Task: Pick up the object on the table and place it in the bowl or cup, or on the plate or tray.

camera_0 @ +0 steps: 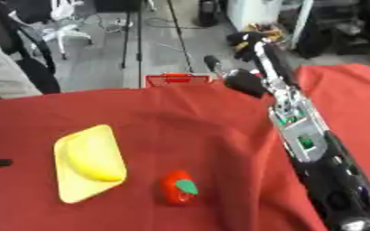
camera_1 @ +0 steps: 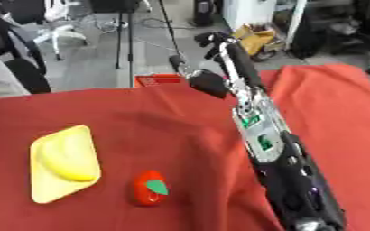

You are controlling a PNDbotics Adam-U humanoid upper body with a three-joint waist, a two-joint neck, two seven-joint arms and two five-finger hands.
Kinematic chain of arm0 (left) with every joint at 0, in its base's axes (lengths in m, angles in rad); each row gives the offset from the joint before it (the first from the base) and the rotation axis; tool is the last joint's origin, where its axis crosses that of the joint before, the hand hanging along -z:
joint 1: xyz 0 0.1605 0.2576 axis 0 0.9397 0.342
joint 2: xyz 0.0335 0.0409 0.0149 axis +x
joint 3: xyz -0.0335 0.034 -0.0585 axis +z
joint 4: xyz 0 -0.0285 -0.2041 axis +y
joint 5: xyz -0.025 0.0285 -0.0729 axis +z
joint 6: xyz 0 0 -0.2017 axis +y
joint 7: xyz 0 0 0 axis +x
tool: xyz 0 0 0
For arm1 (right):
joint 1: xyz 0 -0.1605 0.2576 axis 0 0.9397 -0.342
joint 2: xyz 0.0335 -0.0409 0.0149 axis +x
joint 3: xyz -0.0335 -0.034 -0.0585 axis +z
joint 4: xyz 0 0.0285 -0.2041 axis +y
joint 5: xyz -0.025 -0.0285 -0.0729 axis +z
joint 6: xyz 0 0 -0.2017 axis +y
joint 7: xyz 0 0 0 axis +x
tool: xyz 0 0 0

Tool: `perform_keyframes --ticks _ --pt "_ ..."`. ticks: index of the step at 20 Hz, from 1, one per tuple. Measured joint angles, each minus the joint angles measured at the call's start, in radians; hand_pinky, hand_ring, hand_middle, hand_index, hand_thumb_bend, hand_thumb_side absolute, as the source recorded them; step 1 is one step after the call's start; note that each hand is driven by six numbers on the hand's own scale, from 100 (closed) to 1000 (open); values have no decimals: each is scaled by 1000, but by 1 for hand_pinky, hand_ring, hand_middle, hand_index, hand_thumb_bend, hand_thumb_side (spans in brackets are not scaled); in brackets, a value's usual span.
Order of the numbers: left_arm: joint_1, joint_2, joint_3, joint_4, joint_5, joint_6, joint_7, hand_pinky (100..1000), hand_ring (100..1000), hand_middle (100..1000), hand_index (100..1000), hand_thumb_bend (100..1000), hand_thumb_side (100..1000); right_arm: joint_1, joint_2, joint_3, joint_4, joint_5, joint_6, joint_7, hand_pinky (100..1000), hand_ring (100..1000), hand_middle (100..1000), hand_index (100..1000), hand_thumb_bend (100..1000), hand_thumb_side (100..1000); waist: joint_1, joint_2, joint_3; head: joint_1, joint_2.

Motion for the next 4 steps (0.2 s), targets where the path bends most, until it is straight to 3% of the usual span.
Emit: perform_keyframes --ticks 4 --pt "4 0 4 0 0 0 0 526 822 787 720 629 898 66 -8 -18 -64 -22 11 -11 644 631 699 808 567 634 0 0 -9 15 9"
